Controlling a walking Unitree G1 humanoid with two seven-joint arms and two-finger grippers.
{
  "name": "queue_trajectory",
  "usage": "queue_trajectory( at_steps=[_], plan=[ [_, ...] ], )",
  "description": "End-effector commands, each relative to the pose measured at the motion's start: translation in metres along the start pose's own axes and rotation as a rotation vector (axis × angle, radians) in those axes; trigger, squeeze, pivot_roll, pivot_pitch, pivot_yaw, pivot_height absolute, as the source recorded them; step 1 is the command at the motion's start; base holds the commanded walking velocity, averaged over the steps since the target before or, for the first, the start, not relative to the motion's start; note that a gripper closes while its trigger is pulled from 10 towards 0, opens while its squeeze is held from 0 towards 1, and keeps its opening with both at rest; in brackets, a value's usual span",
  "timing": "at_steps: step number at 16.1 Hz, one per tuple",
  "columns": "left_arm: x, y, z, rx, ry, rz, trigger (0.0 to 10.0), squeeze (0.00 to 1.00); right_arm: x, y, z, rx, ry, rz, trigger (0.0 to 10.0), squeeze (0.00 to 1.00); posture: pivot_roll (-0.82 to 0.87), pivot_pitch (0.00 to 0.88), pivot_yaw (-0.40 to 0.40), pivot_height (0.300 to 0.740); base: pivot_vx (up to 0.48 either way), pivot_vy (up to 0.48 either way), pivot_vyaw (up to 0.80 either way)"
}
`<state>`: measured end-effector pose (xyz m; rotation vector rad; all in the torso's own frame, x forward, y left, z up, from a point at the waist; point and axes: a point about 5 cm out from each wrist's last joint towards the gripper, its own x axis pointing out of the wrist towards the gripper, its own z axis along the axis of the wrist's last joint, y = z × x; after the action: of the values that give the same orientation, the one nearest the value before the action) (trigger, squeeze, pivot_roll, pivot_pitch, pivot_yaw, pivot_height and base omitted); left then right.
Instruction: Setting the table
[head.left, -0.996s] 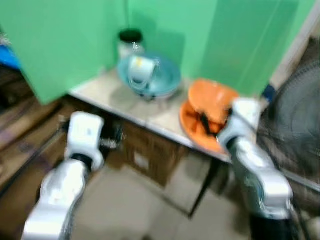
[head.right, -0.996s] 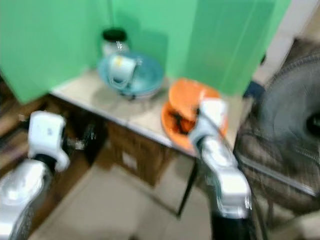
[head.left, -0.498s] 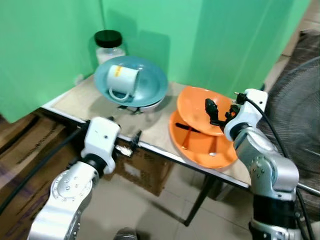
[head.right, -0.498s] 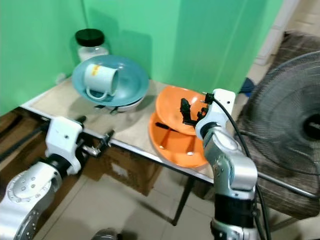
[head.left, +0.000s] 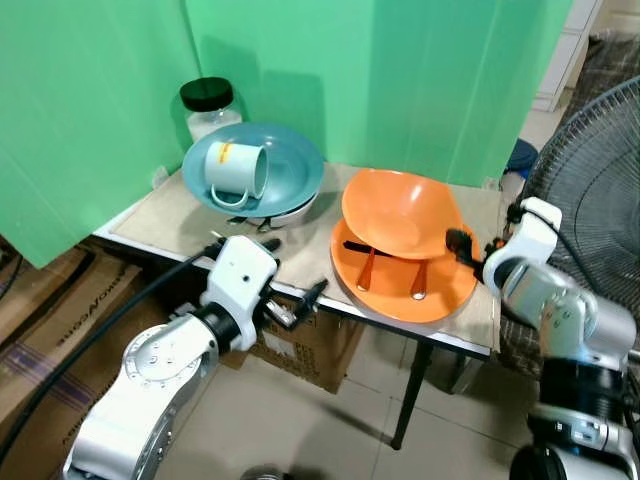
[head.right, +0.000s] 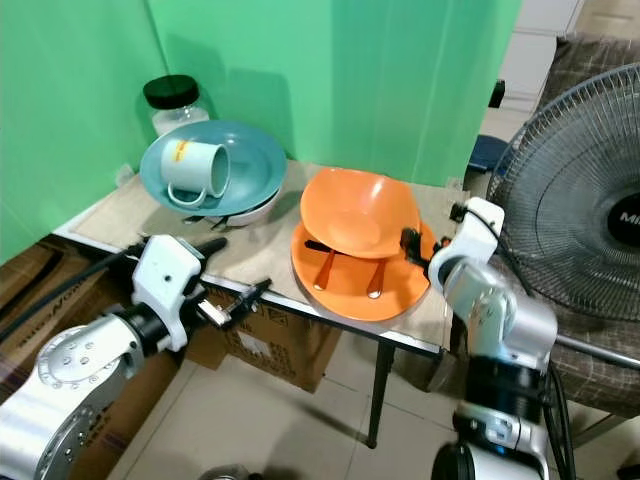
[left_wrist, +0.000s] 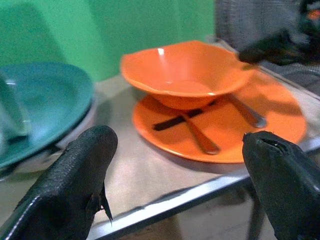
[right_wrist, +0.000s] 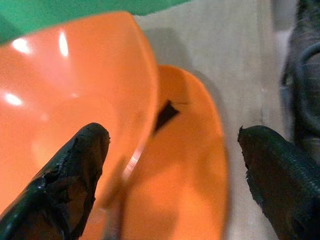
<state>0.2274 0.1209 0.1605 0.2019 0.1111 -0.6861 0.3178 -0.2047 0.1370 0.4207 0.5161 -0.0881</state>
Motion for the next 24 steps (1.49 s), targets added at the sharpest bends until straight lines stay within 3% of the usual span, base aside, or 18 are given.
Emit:
queue_trajectory(
  at_steps=[1, 5, 7, 8, 9, 10, 11, 18, 24],
  plan=[
    [0.001, 0.0, 0.001, -0.002, 0.002, -0.028, 10.0, 0.0, 0.002, 0.004, -0.001, 0.06, 0.043, 0.032, 10.0, 0.0, 0.05, 0.0, 0.083, 0.74, 0.0, 0.0, 0.0],
    [-0.001, -0.005, -0.006, 0.0, 0.029, -0.059, 10.0, 0.0, 0.009, 0.011, -0.002, 0.275, 0.096, 0.141, 10.0, 0.0, 0.05, 0.0, 0.077, 0.74, 0.0, 0.0, 0.0],
    [-0.001, -0.006, -0.007, 0.0, 0.028, -0.059, 10.0, 0.0, 0.011, 0.016, -0.005, 0.297, 0.144, 0.16, 10.0, 0.0, 0.06, 0.0, 0.056, 0.74, 0.0, 0.0, 0.0],
    [-0.001, -0.007, -0.007, 0.001, 0.026, -0.055, 10.0, 0.0, 0.012, 0.019, -0.006, 0.301, 0.156, 0.172, 5.6, 0.0, 0.07, 0.0, 0.047, 0.74, 0.0, 0.0, 0.0],
    [-0.001, -0.007, -0.007, 0.0, 0.023, -0.047, 10.0, 0.0, 0.014, 0.024, -0.008, 0.293, 0.172, 0.178, 3.7, 0.0, 0.07, 0.0, 0.041, 0.74, 0.0, 0.0, 0.0],
    [-0.001, -0.007, -0.007, -0.001, 0.023, -0.045, 10.0, 0.0, 0.016, 0.025, -0.009, 0.281, 0.174, 0.173, 2.6, 0.0, 0.07, 0.0, 0.039, 0.74, 0.0, 0.0, 0.0],
    [-0.002, -0.008, -0.008, -0.002, 0.025, -0.045, 10.0, 0.0, 0.017, 0.026, -0.009, 0.285, 0.179, 0.17, 0.4, 0.0, 0.07, 0.0, 0.036, 0.74, 0.0, 0.0, 0.0],
    [-0.002, -0.01, -0.009, -0.003, 0.022, -0.046, 10.0, 0.0, 0.026, 0.031, -0.005, 0.397, 0.136, 0.157, 0.0, 0.0, 0.07, 0.0, 0.032, 0.74, 0.0, 0.0, 0.0],
    [0.0, -0.01, -0.008, -0.001, 0.019, -0.047, 10.0, 0.0, 0.028, 0.032, -0.007, 0.411, 0.142, 0.152, 0.0, 0.0, 0.07, 0.0, 0.032, 0.74, 0.0, 0.0, 0.0]
  ],
)
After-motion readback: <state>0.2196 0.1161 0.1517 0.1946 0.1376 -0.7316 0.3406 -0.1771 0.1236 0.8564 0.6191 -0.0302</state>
